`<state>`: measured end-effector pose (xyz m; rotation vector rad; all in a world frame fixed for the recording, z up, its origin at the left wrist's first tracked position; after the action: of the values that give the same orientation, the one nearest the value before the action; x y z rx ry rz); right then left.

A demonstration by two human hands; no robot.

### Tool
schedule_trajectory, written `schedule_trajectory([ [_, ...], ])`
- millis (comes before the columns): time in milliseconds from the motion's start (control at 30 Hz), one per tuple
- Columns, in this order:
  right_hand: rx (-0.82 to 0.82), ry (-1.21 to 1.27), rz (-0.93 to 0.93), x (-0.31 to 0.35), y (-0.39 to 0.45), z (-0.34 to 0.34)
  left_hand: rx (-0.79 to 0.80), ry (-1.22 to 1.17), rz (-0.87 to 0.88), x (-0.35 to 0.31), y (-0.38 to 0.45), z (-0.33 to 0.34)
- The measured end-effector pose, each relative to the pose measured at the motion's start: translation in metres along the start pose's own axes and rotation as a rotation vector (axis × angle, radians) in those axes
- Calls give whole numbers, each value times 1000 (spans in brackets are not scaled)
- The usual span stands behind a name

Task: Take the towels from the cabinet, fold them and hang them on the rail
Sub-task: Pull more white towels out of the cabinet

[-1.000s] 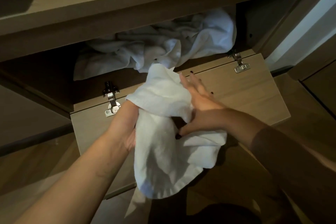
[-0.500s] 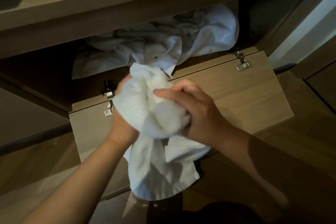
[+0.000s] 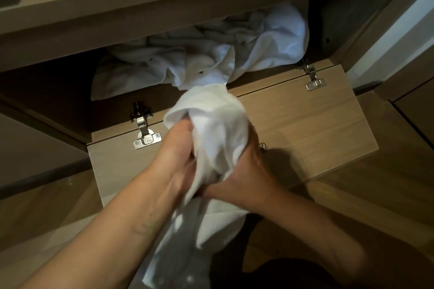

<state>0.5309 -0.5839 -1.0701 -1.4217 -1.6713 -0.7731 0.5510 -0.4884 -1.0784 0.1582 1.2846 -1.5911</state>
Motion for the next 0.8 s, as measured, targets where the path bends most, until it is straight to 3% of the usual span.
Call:
schedule_trajectory([
  [100,-36,194,138,-30,18,-15,133,-1,-175,5,-7,16],
  [200,-170,202,193,-50,25,-36,136,123,-166,4,-6,16],
  [300,-371,11,137,-58,31,-72,-6,297,-60,-8,21,1],
  [367,-396,-150,156,-70,39,-87,-206,570,168,-30,48,-18],
  [500,-257,-488,266,-95,51,-88,-469,1215,586,-75,75,-14],
  [600,-140,-663,244,-96,56,-72,-480,1640,631,-83,98,0],
  [700,-91,-764,235,-100,63,-62,-453,1723,563,-86,114,1],
  [800,-63,-812,242,-106,70,-61,-547,1682,609,-99,117,-2],
])
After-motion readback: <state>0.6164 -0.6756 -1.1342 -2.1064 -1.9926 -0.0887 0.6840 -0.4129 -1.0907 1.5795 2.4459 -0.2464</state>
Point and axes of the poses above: each hand's wrist, its own y-axis towards the middle knuckle, its own z-axis out of the palm, x = y × z, the point moved 9 cm from there along y, towards the middle knuckle, and after that the axes turned 9 degrees about -x, right-handed, at the moved point
